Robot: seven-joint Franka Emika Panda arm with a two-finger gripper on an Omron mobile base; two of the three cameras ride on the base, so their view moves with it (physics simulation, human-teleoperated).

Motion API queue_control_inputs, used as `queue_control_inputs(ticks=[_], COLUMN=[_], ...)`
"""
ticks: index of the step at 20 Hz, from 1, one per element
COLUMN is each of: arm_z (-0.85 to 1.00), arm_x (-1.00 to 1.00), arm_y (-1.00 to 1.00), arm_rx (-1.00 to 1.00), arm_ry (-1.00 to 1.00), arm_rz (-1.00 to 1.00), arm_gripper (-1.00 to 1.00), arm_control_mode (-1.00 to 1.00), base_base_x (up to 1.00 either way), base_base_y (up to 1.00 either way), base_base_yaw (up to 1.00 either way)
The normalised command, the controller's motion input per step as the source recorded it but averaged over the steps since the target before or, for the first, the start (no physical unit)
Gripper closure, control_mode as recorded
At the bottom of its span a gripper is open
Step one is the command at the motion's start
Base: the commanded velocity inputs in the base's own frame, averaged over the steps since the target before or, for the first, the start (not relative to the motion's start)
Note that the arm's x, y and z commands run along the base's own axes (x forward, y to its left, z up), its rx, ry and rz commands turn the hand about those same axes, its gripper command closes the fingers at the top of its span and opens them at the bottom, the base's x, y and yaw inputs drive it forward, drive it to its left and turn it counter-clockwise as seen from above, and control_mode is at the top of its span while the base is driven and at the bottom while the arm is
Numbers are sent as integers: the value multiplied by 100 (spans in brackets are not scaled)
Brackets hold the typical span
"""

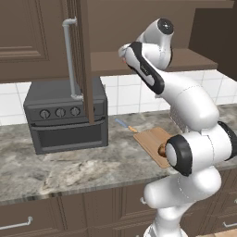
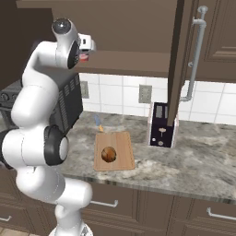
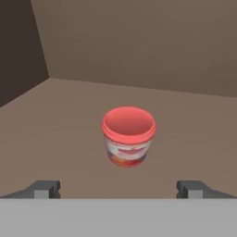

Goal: Pick the bread, place it on the cutting board, pick the jam, place it on the counter, and close the cabinet.

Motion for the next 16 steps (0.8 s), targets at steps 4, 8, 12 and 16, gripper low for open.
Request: queue_control_inputs(ticks=[4, 8, 12, 16], arm_z=[0, 0, 0, -1], arm_x=[20, 14, 13, 15], arm_y=[0, 0, 0, 0], arm_rx=[0, 0, 0, 0], arm_ry=[0, 0, 0, 0], arm_rz=[2, 3, 3, 3], arm_gripper=[-100, -100, -100, -100], arm_control_mode=[-100, -100, -100, -100], base_base_x=[0, 0, 0, 0], base_base_y=[0, 0, 0, 0], base_base_yaw=[0, 0, 0, 0])
